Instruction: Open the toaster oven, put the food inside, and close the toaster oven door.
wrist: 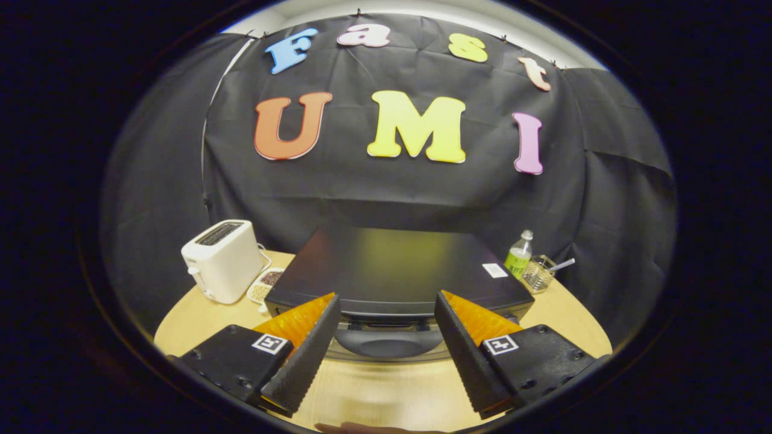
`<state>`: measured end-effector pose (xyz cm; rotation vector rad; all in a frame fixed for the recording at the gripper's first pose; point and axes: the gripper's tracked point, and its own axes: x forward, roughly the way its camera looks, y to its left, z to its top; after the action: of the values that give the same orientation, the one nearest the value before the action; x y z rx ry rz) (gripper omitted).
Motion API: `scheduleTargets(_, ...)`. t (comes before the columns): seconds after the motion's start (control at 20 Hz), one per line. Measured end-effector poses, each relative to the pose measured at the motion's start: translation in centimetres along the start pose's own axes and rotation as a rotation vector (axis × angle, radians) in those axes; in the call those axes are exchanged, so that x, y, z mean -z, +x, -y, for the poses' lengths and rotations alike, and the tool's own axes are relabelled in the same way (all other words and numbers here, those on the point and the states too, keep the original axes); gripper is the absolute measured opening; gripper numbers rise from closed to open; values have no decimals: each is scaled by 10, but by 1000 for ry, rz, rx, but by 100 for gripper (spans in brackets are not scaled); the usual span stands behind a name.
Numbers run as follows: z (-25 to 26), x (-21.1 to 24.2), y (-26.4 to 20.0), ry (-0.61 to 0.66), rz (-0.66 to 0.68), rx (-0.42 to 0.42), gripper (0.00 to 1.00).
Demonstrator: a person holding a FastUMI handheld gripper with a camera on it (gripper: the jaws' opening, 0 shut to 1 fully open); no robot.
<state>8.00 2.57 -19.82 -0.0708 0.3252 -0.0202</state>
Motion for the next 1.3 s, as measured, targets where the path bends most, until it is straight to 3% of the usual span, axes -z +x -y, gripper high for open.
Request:
scheduleTargets(0.1, 4, 16, 14, 5, -29, 21, 100)
scheduleTargets(0.3, 0, 26, 21, 69, -39, -33, 100)
scheduleTargets(0.65, 2, 47, -1, 67, -11, -48, 99)
scheduleTargets(1.1, 6, 136, -42, 78, 72, -81, 100)
scheduleTargets(1.3, 4, 154, -49, 47, 102, -83, 100)
